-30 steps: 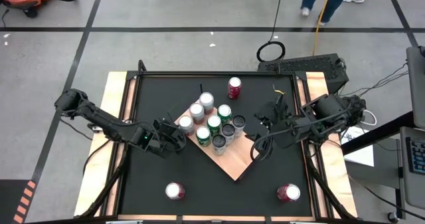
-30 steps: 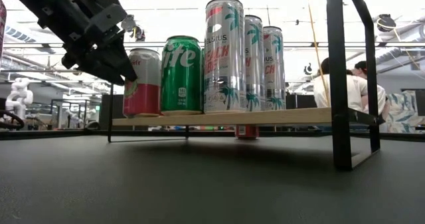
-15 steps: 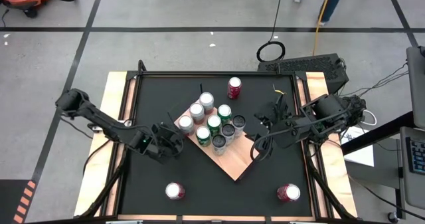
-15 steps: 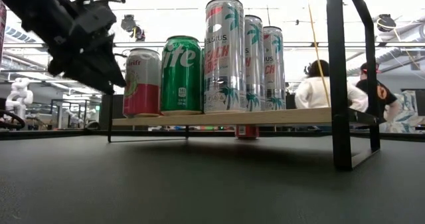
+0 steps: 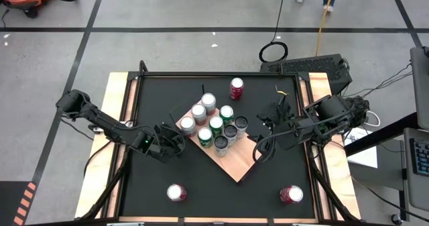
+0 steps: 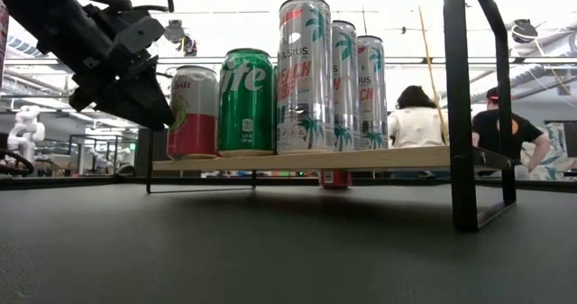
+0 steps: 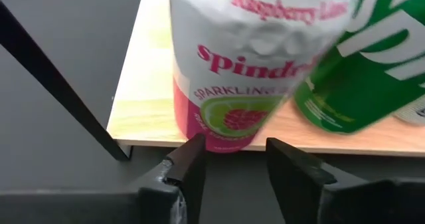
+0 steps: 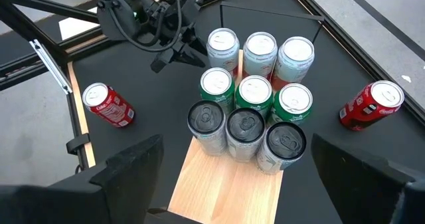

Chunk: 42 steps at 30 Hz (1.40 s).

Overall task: Place canned beverage on shelf
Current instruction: Put the white and pink soda can aligned with the other white and pink soda cans

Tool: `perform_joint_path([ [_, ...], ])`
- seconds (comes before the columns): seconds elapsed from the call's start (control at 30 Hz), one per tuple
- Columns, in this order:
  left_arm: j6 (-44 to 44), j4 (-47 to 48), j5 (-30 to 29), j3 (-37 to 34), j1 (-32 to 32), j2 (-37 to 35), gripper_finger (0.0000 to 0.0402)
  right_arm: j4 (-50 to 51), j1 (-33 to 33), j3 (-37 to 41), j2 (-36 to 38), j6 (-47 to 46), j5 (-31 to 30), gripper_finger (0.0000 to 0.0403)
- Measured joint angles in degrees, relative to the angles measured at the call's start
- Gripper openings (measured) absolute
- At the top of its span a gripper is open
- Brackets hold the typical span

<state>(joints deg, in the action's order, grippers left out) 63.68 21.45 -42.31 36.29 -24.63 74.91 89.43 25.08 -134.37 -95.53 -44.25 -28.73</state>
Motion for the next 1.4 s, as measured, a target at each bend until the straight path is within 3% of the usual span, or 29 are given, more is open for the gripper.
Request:
perform_joint_path([
  [0.83, -2.95, -3.39, -1.2, 0.02, 1.03, -0.02, 0.0148, -0.02, 0.0, 0.0, 0.0, -0.47, 0.0, 0.0357],
  [1.07, -3.1, -4.44, 6.99, 0.02, -0.13, -0.02, 0.0147, -0.02, 0.0, 0.0, 0.0, -1.5, 0.0, 0.0357],
  [1.4, -10.66, -9.94, 6.22, 0.07, 1.96, -0.02, 0.0147, -0.02, 0.0, 0.0, 0.0, -0.78, 0.0, 0.0357],
])
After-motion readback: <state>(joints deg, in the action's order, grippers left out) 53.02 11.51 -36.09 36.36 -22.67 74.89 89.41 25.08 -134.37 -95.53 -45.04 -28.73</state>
